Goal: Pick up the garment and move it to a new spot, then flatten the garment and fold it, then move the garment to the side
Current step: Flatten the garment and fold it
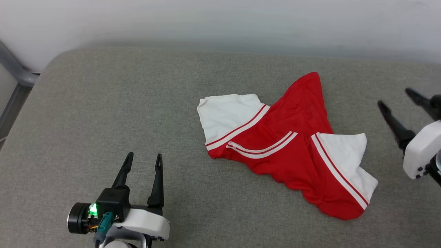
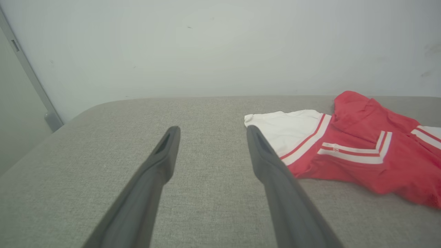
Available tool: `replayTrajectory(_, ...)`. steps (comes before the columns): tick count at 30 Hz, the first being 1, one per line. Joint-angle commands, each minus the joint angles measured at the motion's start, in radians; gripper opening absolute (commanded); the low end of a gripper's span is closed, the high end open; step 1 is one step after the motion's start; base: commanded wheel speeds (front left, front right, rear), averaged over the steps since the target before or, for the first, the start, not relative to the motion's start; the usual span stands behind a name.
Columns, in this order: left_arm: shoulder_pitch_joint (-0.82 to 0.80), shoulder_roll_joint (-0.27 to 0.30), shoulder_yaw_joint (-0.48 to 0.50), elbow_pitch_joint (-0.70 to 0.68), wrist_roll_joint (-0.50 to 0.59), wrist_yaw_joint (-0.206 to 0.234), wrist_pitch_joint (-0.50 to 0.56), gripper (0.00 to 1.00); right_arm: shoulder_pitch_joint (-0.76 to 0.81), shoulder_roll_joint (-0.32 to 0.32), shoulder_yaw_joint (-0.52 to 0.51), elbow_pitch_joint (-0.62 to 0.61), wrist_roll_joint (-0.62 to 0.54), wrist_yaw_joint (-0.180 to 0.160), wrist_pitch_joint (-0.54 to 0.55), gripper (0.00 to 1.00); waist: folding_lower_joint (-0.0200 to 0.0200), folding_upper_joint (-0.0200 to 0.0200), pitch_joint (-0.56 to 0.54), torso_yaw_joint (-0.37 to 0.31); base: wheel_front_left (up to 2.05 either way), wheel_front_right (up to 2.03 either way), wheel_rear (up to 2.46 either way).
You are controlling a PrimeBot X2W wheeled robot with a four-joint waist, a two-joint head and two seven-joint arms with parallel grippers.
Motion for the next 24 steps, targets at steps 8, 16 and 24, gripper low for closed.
replayTrajectory(8, -0.062, -0.007, -0.014, -0.021, -0.005, -0.001, -0.003, 1.0, -0.123, -0.163, 0.225, 0.017, 0.216, -0.001, 0.388, 1.0, -0.0002, -0.0001, 0.115, 0.049, 0.0, 0.0, 0.0)
replayTrajectory(16, -0.108, -0.01, -0.03, -0.031, -0.011, 0.004, -0.003, 1.0, -0.208, -0.163, 0.34, 0.107, 0.278, -0.001, 0.552, 1.0, -0.0002, -0.0001, 0.201, 0.084, 0.0, 0.0, 0.0)
replayTrajectory(24, -0.125, -0.01, -0.045, -0.017, -0.025, 0.017, -0.003, 1.0, -0.165, -0.128, 0.486, 0.239, 0.311, 0.001, 0.584, 1.0, -0.0002, -0.0001, 0.218, 0.099, 0.0, 0.0, 0.0)
